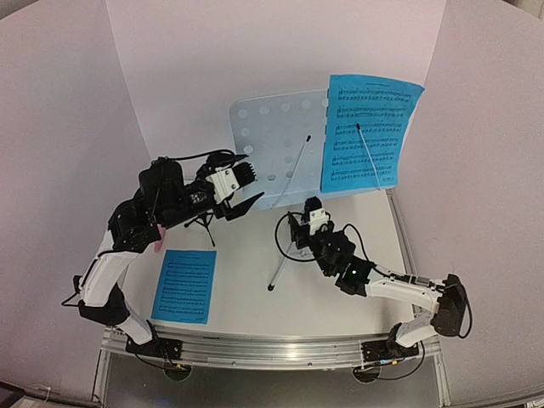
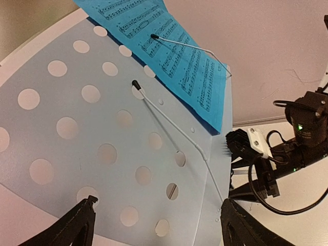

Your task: Pack up the instrument practice props

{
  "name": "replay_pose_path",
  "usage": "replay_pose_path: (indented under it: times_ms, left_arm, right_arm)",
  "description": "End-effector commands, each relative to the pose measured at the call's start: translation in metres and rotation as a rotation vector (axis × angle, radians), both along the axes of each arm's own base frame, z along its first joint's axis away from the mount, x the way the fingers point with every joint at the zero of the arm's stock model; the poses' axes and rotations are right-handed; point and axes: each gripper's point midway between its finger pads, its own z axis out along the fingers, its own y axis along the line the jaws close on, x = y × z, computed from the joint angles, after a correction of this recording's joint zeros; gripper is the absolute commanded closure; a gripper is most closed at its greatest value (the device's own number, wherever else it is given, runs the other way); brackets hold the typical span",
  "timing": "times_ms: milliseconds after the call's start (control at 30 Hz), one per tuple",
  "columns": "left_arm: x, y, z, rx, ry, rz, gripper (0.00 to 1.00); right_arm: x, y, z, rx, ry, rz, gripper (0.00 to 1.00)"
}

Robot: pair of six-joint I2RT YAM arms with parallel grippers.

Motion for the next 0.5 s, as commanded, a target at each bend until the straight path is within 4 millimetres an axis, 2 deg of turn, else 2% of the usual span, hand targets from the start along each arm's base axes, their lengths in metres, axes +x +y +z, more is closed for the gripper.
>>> replay_pose_path:
  times_ms: [0, 100, 200, 333, 467]
  left_arm:
    - [-0.001, 0.028, 0.01, -0.008, -0.03, 0.071, 0.16]
    - [0.0, 0.034, 0.01, -0.008, -0.032, 0.092, 0.15]
    - [0.002, 0.038, 0.008, -0.009, -0.025, 0.112, 0.15]
    - [0.006, 0.043, 0.006, -0.014, -0.012, 0.15, 0.14]
    - [0.01, 0.046, 0.002, -0.022, 0.001, 0.174, 0.13]
  right_arm:
    - [-0.006, -0.012, -0.001, 0.021, -0.035, -0.103, 0.34]
    - [-0.01, -0.024, -0.009, 0.037, -0.02, -0.12, 0.32]
    - [-0.012, -0.023, -0.009, 0.021, -0.028, -0.092, 0.27]
    - [0.002, -0.034, -0.012, 0.088, -0.007, -0.066, 0.2]
    - [0.013, -0.029, -0.004, 0.084, -0.039, -0.041, 0.14]
